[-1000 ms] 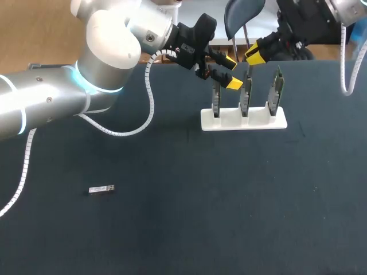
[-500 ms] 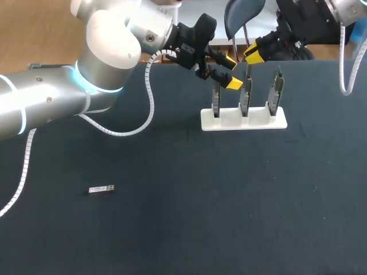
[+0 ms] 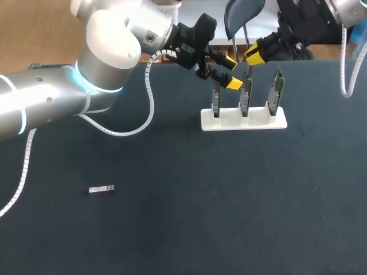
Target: Pick up the optical module with the left hand, and insert it into the network port with the right hand.
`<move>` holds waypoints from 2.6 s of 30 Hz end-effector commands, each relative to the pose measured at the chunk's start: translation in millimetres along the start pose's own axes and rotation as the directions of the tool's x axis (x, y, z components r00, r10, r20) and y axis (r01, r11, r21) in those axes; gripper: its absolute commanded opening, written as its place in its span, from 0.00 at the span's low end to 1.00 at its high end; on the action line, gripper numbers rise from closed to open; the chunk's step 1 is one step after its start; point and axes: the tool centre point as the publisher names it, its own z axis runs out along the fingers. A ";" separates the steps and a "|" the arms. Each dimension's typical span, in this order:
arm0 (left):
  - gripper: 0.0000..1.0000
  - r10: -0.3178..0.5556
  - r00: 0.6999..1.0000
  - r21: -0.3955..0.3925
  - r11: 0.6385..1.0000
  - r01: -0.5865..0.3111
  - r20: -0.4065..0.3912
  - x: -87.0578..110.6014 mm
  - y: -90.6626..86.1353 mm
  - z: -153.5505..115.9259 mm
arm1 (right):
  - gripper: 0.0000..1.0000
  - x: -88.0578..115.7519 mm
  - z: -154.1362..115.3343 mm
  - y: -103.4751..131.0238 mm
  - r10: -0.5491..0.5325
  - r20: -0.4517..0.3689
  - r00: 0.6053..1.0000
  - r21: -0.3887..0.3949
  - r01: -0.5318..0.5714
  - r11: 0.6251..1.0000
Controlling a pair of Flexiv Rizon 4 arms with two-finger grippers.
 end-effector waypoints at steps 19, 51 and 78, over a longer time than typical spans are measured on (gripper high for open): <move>1.00 -0.001 1.000 0.002 1.000 0.001 -0.005 -1.0 0.8 -0.2 | 0.00 -4.1 -0.5 3.8 -0.002 0.005 1.000 0.025 0.002 1.000; 1.00 -0.001 1.000 0.002 1.000 0.001 -0.005 -1.0 0.8 -0.2 | 0.00 -1.8 -0.6 4.1 0.000 -0.003 1.000 0.024 0.000 1.000; 1.00 -0.001 1.000 0.002 1.000 0.001 -0.005 -1.0 0.8 -0.2 | 1.00 4.5 -3.0 5.3 0.060 0.026 0.998 0.021 -0.061 0.998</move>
